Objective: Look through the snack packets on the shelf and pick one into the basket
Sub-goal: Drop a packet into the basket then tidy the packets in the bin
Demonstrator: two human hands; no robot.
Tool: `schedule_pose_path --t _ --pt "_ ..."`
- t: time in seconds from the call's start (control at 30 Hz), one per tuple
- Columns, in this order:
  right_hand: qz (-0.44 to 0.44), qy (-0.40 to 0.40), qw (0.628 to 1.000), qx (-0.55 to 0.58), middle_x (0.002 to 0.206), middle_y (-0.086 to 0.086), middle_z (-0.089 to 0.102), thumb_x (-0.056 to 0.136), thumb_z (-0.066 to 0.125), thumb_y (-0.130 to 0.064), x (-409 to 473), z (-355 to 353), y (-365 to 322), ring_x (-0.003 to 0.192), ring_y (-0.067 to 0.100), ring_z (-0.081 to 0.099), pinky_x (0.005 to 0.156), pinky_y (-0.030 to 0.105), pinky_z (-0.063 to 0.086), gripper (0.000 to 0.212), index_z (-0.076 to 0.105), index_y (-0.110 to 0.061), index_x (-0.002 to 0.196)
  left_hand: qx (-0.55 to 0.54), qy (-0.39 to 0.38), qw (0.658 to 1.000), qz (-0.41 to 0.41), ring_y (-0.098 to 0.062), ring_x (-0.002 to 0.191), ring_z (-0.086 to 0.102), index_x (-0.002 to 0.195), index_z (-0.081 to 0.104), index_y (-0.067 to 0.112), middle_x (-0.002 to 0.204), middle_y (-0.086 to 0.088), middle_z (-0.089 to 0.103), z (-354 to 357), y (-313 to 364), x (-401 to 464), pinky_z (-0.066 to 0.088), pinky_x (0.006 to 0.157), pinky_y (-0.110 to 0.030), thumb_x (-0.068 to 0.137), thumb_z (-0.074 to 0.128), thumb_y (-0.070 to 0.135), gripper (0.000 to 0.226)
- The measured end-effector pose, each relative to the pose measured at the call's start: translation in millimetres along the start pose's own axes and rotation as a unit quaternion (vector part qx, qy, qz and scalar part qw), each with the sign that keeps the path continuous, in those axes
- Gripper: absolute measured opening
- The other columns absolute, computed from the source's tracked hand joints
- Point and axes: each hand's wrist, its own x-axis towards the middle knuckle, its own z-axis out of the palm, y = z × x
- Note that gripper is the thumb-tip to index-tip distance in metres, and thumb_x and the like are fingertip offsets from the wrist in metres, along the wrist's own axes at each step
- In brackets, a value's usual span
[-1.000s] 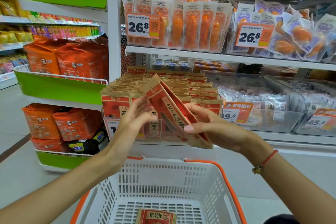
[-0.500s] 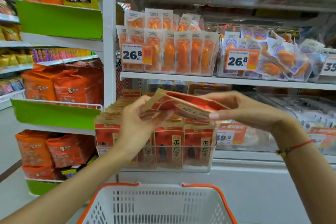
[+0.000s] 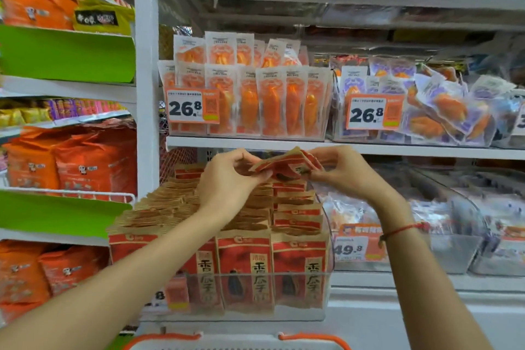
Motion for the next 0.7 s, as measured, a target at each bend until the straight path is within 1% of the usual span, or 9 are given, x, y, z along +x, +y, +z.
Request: schedule_pose_path --t 0.07,0.1,0.17,0.23,0.37,0.47,0.53,0.63,0.7 --pt "0.000 0.002 1.000 0.022 0.102 -0.006 0.074 0.081 0.077 -0.014 4.5 8.1 15.7 0.092 -0.006 0.065 0.080 0.007 0.049 0.028 0.074 -0.022 0.108 0.049 -0.009 0.999 0.009 -0.005 0.083 0.064 0.071 0.065 0.035 0.080 0.018 0.068 3.1 -0.4 9.2 0.050 0.071 -0.024 0.074 0.082 0.039 0.018" --pt "0.006 -0.001 0.999 0.039 0.102 -0.006 0.074 0.081 0.077 -0.015 6.2 11.6 24.7 0.092 -0.006 0.065 0.083 0.010 0.051 0.028 0.074 -0.021 0.108 0.073 -0.018 0.997 0.015 -0.007 0.084 0.065 0.071 0.064 0.035 0.081 0.018 0.068 5.5 -0.8 13.2 0.050 0.071 -0.025 0.075 0.080 0.042 0.018" --pt "0.021 -0.007 0.997 0.070 0.102 -0.005 0.074 0.081 0.077 -0.018 8.1 18.3 41.4 0.097 0.003 0.068 0.092 0.028 0.054 0.029 0.074 -0.020 0.110 0.117 -0.038 0.991 0.047 -0.009 0.090 0.065 0.079 0.064 0.036 0.086 0.018 0.068 9.2 -1.1 18.3 0.049 0.072 -0.026 0.079 0.076 0.044 0.014" --pt "0.026 0.001 0.996 0.090 0.106 -0.004 0.074 0.083 0.075 -0.019 8.8 25.9 53.5 0.104 0.011 0.066 0.098 0.041 0.051 0.030 0.072 -0.020 0.113 0.164 -0.055 0.981 0.086 -0.011 0.099 0.065 0.096 0.066 0.038 0.098 0.017 0.070 11.1 -1.6 20.7 0.049 0.076 -0.028 0.086 0.069 0.044 0.012" --pt "0.023 0.037 0.990 0.136 0.106 -0.004 0.072 0.089 0.068 -0.015 11.1 39.6 62.7 0.105 0.013 0.064 0.098 0.043 0.049 0.023 0.068 -0.019 0.111 0.222 -0.066 0.965 0.126 -0.019 0.087 0.067 0.123 0.057 0.032 0.113 0.010 0.069 19.4 -4.3 30.4 0.049 0.072 -0.033 0.095 0.053 0.047 0.032" --pt "0.035 0.032 0.985 0.164 0.113 -0.002 0.069 0.094 0.061 -0.017 14.0 44.8 60.0 0.108 0.015 0.063 0.097 0.044 0.051 0.025 0.062 -0.017 0.119 0.221 -0.060 0.967 0.109 -0.022 0.098 0.067 0.137 0.049 0.027 0.123 0.004 0.067 22.4 -2.4 35.9 0.052 0.078 -0.037 0.097 0.047 0.049 0.045" --pt "0.051 0.023 0.985 0.164 0.116 -0.002 0.067 0.096 0.058 -0.021 14.8 47.0 60.6 0.110 0.014 0.062 0.097 0.044 0.051 0.027 0.059 -0.017 0.123 0.215 -0.061 0.970 0.099 -0.023 0.109 0.064 0.140 0.047 0.027 0.128 0.003 0.064 22.6 -1.4 36.5 0.052 0.086 -0.040 0.098 0.047 0.048 0.048" --pt "0.090 0.005 0.986 0.143 0.115 -0.001 0.067 0.097 0.056 -0.031 13.7 51.4 61.8 0.108 0.015 0.063 0.097 0.044 0.051 0.029 0.057 -0.020 0.123 0.232 -0.101 0.963 0.093 -0.022 0.113 0.062 0.130 0.054 0.029 0.125 0.008 0.066 23.0 -3.8 39.4 0.048 0.085 -0.038 0.098 0.046 0.048 0.038" --pt "0.103 0.027 0.985 0.139 0.113 -0.002 0.068 0.095 0.057 -0.036 12.8 53.7 60.5 0.105 0.014 0.064 0.093 0.039 0.053 0.032 0.058 -0.019 0.122 0.241 -0.146 0.956 0.077 -0.020 0.116 0.060 0.125 0.057 0.029 0.123 0.009 0.066 25.5 -6.7 42.9 0.047 0.086 -0.037 0.100 0.044 0.045 0.032"
